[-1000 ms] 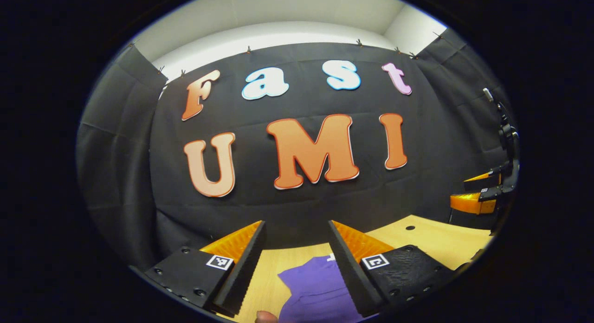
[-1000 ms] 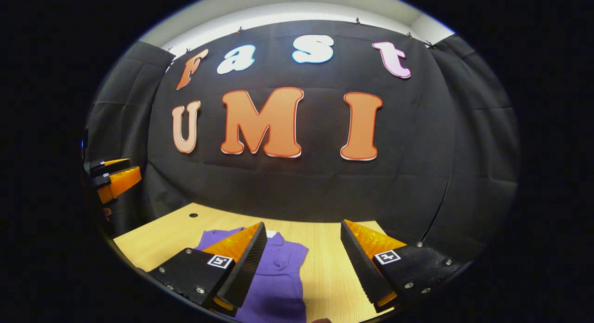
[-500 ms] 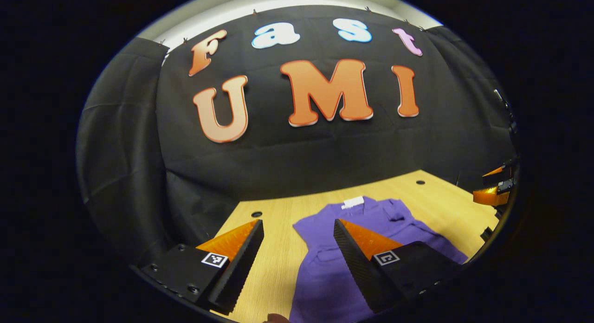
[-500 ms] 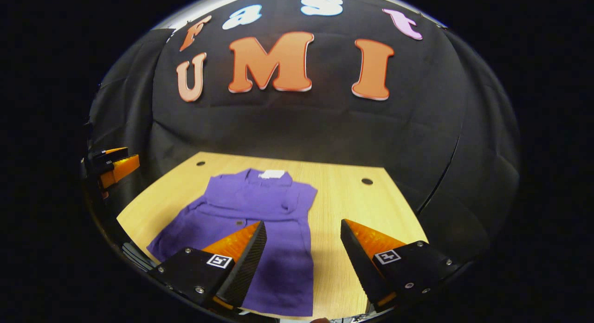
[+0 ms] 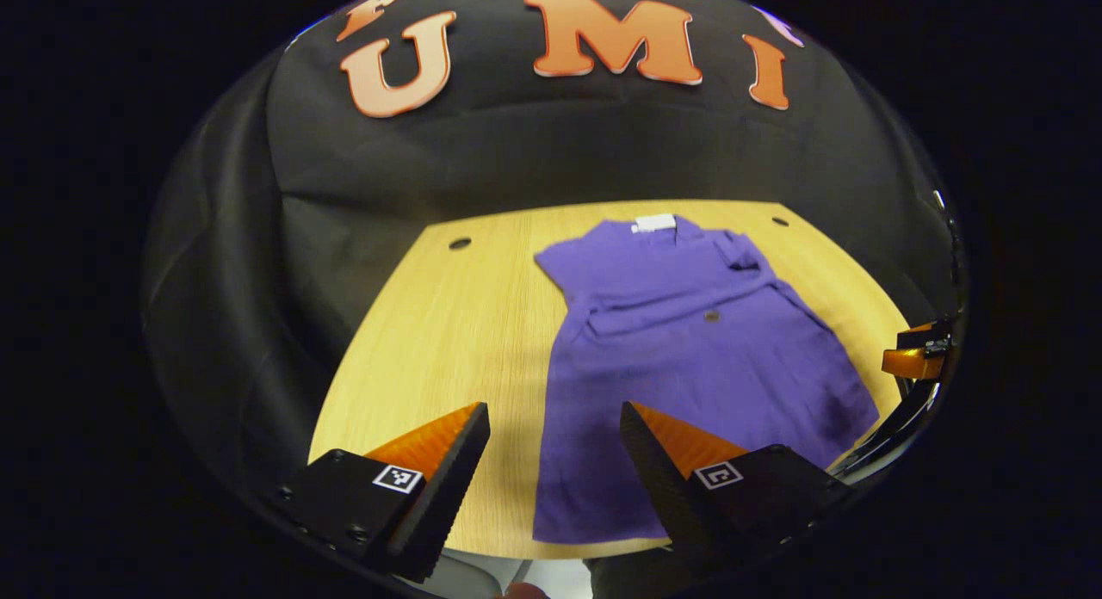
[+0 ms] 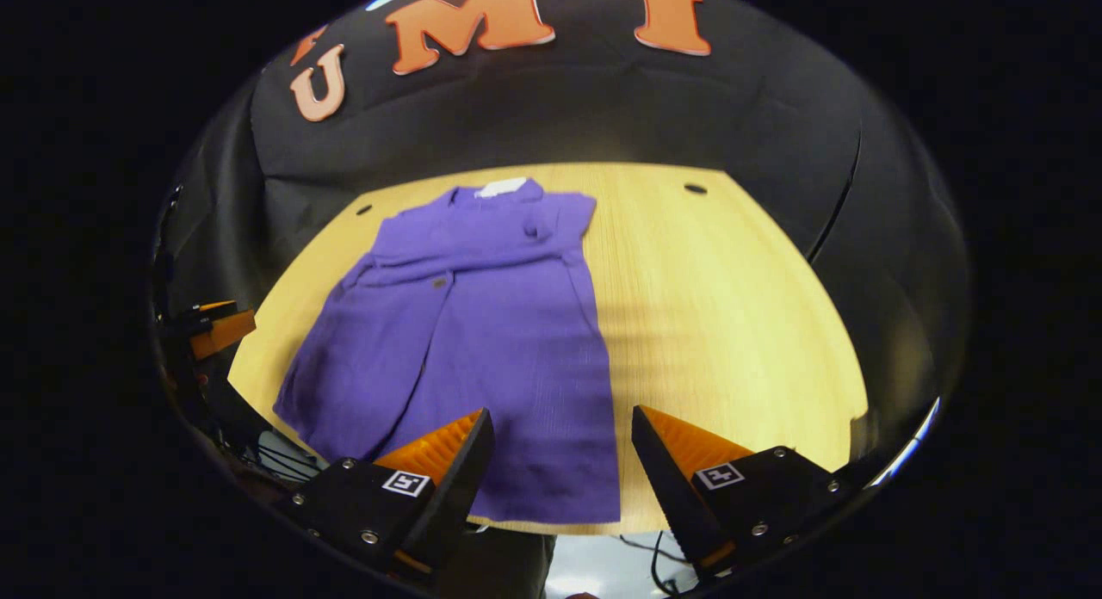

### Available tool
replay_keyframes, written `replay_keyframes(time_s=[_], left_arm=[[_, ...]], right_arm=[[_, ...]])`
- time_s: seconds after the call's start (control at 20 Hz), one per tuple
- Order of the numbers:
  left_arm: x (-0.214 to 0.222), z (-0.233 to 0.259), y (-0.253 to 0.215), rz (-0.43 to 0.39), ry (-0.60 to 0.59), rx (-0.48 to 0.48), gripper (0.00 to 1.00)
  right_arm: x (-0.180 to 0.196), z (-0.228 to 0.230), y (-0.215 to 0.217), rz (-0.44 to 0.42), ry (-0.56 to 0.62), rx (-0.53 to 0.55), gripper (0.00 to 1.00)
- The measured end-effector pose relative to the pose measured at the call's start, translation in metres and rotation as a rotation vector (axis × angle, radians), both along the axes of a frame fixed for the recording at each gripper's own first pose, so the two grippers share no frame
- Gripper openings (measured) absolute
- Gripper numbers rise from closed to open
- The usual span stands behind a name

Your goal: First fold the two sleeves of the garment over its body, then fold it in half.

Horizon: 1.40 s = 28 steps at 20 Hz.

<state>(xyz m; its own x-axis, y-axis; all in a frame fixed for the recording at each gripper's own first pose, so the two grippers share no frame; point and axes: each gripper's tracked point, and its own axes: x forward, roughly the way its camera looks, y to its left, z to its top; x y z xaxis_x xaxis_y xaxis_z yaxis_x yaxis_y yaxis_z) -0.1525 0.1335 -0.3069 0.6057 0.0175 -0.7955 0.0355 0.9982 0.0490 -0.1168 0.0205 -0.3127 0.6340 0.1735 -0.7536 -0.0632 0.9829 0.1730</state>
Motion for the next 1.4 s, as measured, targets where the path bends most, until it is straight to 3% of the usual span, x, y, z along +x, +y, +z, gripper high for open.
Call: replay_keyframes(time_s=[0.2, 0.55, 0.8, 1.0, 1.2, 1.3, 1.4], left_arm=[[-0.028, -0.043, 0.003, 0.013, 0.162, -0.013, 0.99], [-0.066, -0.095, 0.008, 0.027, 0.407, -0.051, 0.99], [-0.089, -0.124, 0.000, 0.063, 0.556, -0.112, 1.00], [-0.077, -0.133, -0.002, 0.064, 0.612, -0.102, 0.99], [-0.063, -0.145, -0.002, 0.139, 0.733, -0.124, 0.95], [-0.052, -0.152, -0.005, 0.155, 0.765, -0.137, 0.89], [-0.039, -0.160, -0.011, 0.168, 0.770, -0.159, 0.67]], right_arm=[[-0.024, -0.039, -0.003, -0.035, 0.153, 0.015, 0.96], [-0.056, -0.076, -0.003, 0.003, 0.330, -0.015, 0.96], [-0.060, -0.081, -0.006, 0.003, 0.372, -0.026, 0.94], [-0.065, -0.085, -0.008, 0.005, 0.405, -0.069, 0.93], [-0.068, -0.087, -0.006, 0.008, 0.456, -0.080, 0.90], [-0.067, -0.087, -0.004, 0.005, 0.474, -0.073, 0.84], [-0.066, -0.085, -0.002, -0.012, 0.480, -0.057, 0.58]])
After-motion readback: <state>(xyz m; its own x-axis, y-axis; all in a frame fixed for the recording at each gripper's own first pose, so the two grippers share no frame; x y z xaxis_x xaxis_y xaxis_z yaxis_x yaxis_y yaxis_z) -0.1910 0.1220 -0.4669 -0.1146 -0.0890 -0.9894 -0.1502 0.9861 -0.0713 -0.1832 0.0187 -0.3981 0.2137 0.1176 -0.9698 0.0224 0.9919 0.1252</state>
